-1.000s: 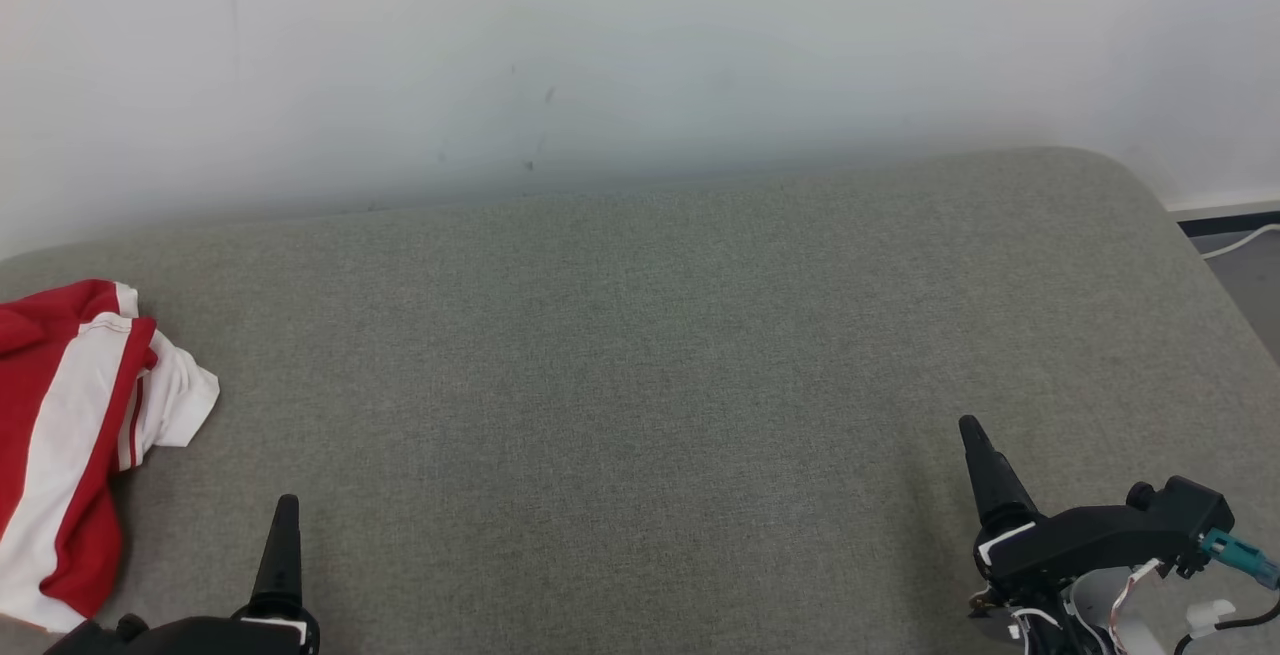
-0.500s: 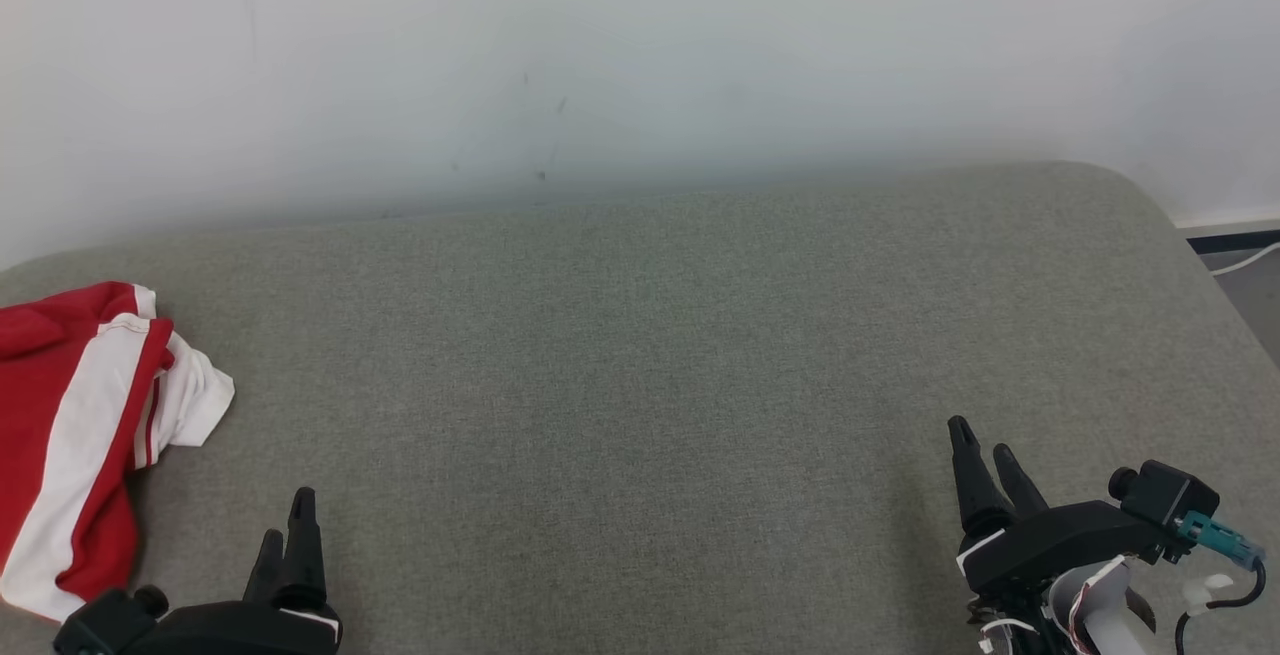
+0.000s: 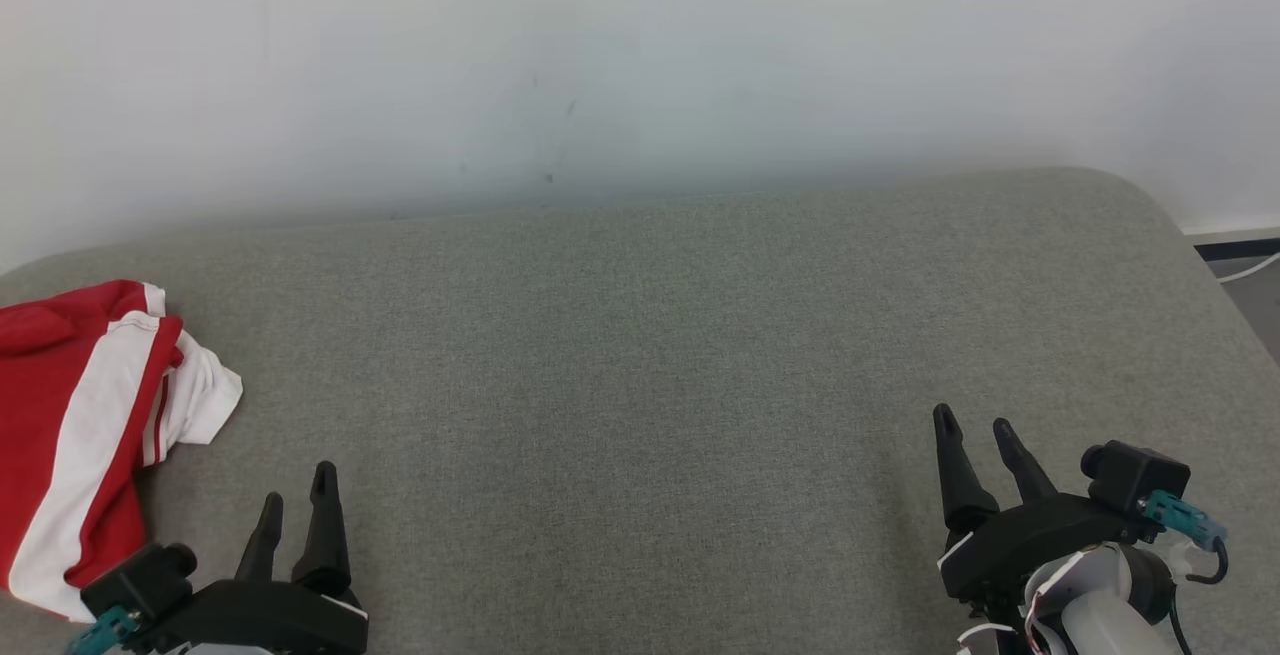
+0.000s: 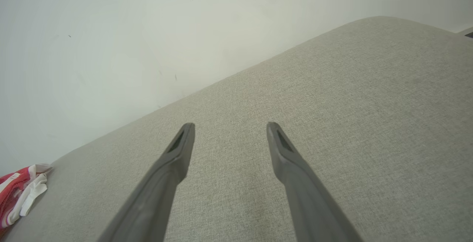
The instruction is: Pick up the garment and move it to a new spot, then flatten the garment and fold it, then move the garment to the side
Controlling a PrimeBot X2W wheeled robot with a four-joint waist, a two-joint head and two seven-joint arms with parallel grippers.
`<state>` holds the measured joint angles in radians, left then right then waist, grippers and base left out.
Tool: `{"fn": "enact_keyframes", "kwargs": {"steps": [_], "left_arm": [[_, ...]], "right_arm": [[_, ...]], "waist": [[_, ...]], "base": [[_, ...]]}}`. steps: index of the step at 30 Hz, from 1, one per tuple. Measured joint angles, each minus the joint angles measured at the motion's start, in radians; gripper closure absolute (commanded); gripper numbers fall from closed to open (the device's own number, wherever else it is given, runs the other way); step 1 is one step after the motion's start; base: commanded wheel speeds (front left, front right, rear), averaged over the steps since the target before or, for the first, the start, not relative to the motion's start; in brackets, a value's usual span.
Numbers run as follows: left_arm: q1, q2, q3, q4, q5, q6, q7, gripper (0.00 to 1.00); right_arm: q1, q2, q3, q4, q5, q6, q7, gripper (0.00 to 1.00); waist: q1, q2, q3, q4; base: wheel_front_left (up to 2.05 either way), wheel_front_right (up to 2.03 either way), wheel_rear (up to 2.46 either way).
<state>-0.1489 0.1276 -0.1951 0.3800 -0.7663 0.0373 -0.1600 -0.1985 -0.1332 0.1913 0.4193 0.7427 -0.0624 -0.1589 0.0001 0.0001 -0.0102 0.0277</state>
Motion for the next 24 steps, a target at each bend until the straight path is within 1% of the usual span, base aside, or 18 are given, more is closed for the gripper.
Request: {"fn": "enact_keyframes", "kwargs": {"steps": [13, 18, 24], "left_arm": [[-0.030, 0.030, -0.060, -0.003, 0.203, 0.033, -0.046, 0.00], [-0.038, 0.033, -0.068, -0.001, 0.255, 0.043, -0.067, 0.00], [-0.041, 0.034, -0.079, 0.011, 0.295, 0.041, -0.088, 0.00]], "right_arm": [[-0.039, -0.022, 0.043, 0.005, -0.212, -0.034, -0.046, 0.00], [-0.042, -0.023, 0.048, 0.013, -0.264, -0.045, -0.068, 0.00], [-0.048, -0.011, 0.043, 0.024, -0.290, -0.061, -0.089, 0.00]], "waist": [[-0.0001, 0.0000, 0.002, 0.009], [0.0000, 0.0000, 0.002, 0.014], [0.0000, 0.0000, 0.002, 0.019]], "base": [[0.00, 0.00, 0.00], [0.00, 0.00, 0.00], [0.00, 0.00, 0.00]]}}
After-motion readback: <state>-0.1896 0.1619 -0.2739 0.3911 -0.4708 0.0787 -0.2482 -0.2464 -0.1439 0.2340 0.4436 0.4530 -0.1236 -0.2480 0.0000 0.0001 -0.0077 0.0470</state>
